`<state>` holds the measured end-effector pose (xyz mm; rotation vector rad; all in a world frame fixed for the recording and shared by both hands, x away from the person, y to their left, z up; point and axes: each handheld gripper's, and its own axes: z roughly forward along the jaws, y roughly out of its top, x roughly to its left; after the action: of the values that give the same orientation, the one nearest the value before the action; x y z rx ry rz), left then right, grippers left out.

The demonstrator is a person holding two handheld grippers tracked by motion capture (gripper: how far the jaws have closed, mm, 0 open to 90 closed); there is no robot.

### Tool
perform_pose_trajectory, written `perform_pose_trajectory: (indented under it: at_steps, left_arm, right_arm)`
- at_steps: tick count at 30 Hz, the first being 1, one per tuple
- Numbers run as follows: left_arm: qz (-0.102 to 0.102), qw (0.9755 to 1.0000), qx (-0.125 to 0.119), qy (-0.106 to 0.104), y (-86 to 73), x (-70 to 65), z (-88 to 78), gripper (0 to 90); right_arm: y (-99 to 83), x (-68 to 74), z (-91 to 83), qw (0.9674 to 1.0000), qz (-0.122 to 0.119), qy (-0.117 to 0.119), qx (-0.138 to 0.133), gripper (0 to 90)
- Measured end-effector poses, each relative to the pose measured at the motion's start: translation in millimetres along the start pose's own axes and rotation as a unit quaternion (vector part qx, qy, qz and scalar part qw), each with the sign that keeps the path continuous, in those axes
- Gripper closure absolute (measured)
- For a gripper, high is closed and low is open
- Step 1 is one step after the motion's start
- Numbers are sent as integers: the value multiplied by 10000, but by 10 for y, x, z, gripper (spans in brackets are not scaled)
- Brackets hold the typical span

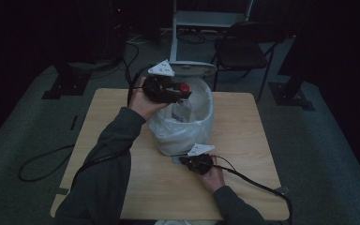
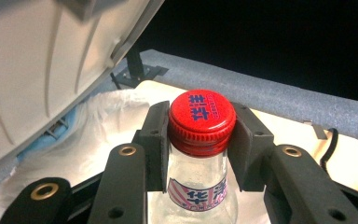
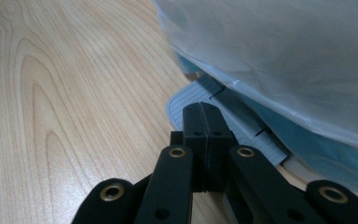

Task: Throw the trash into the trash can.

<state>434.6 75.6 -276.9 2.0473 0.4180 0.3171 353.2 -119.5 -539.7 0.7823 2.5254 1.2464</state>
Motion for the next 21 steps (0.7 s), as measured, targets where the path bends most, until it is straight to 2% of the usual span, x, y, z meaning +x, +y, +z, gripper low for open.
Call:
perform_pose_trajectory:
  at_steps: [2, 4, 5, 8, 12, 14, 15, 18, 21]
  left_arm:
    - [-1, 10000, -10, 16, -56, 33, 45, 619]
    - [-147, 9994, -285, -108, -80, 63, 10, 590]
    - [-132, 9993, -348, -103, -78, 60, -20, 579]
    - [-7, 9992, -404, 6, -71, 37, -127, 574]
    - [37, 9982, -578, 150, -140, 26, -334, 572]
    - [20, 9980, -611, 180, -168, 32, -369, 572]
    - [-54, 9976, -625, 281, -262, 65, -451, 572]
    - [-245, 9964, -707, 408, -430, 141, -565, 570]
    - [-498, 9937, -864, 509, -591, 229, -661, 570]
  right_arm:
    - [0, 1, 0, 10000, 2, 3, -2, 900]
    - [1, 1, 0, 10000, 2, 4, 3, 900]
    - [1, 1, 0, 10000, 4, 4, 0, 900]
    - [1, 2, 0, 10000, -5, -1, 5, 900]
    - [1, 3, -1, 10000, 0, -2, 5, 900]
    - [1, 2, -1, 10000, -1, -2, 5, 900]
    - [1, 1, -1, 10000, -5, 0, 12, 900]
    - [2, -3, -1, 10000, 18, 27, 3, 900]
    - [-2, -11, -1, 10000, 20, 51, -7, 900]
